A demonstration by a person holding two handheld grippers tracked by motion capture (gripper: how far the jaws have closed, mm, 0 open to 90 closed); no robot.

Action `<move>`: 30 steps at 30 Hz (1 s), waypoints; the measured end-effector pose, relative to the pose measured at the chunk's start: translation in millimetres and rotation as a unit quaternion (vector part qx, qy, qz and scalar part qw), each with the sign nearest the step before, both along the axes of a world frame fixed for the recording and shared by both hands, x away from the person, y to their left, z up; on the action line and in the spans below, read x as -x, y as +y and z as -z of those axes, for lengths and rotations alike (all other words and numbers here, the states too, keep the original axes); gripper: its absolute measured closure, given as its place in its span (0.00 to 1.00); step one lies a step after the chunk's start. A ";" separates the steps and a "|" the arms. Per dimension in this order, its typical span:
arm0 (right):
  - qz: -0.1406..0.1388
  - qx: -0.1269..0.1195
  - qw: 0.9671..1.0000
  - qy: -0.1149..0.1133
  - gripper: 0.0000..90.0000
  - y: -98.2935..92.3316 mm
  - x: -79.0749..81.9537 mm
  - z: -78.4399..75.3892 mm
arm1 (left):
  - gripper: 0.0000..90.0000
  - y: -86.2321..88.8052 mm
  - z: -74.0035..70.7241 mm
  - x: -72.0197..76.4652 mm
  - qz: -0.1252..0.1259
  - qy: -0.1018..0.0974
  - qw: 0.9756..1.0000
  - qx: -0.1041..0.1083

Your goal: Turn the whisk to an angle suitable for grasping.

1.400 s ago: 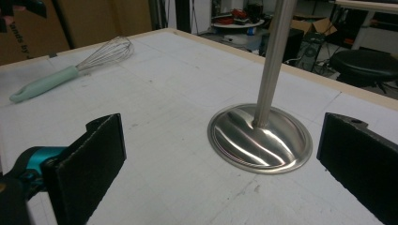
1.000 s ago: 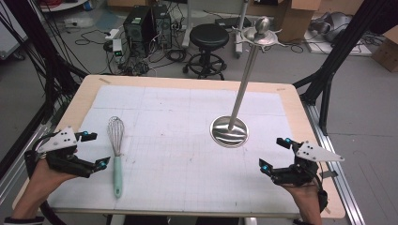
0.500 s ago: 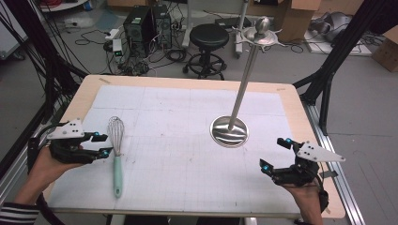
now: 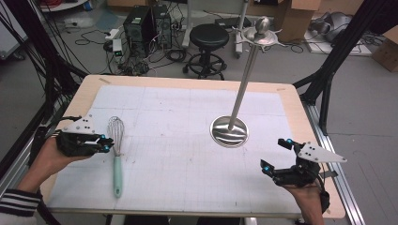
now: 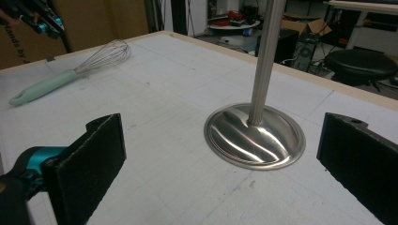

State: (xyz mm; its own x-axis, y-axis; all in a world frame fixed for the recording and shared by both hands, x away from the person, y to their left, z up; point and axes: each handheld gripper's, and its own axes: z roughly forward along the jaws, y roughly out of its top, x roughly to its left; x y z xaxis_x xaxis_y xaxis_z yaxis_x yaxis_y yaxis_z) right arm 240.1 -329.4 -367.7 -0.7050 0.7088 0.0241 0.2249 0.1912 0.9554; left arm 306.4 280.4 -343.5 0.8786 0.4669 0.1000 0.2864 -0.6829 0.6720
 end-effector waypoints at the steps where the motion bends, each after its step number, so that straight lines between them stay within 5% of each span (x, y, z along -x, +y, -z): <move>1: 0.000 0.000 1.000 0.001 0.01 0.1 0.0 0.0 | 0.93 0.0 0.0 0.0 0.000 0.000 1.000 0.000; 13: -0.004 0.001 1.000 0.003 0.01 1.0 -0.5 0.5 | 1.00 2.9 12.8 -20.8 -0.001 0.040 0.997 -0.068; 30: -0.005 0.001 1.000 0.005 0.01 -0.6 1.2 0.6 | 1.00 8.3 43.7 -39.4 -0.028 0.093 0.989 -0.115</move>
State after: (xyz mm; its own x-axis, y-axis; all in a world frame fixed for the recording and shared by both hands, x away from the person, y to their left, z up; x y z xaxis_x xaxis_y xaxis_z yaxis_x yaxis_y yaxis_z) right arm 238.9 -329.9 -368.3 -0.7121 0.7014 0.0303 0.2331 0.1955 0.9526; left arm 345.9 288.7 -387.2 0.8648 0.4999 0.0475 0.4332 -0.7906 0.4327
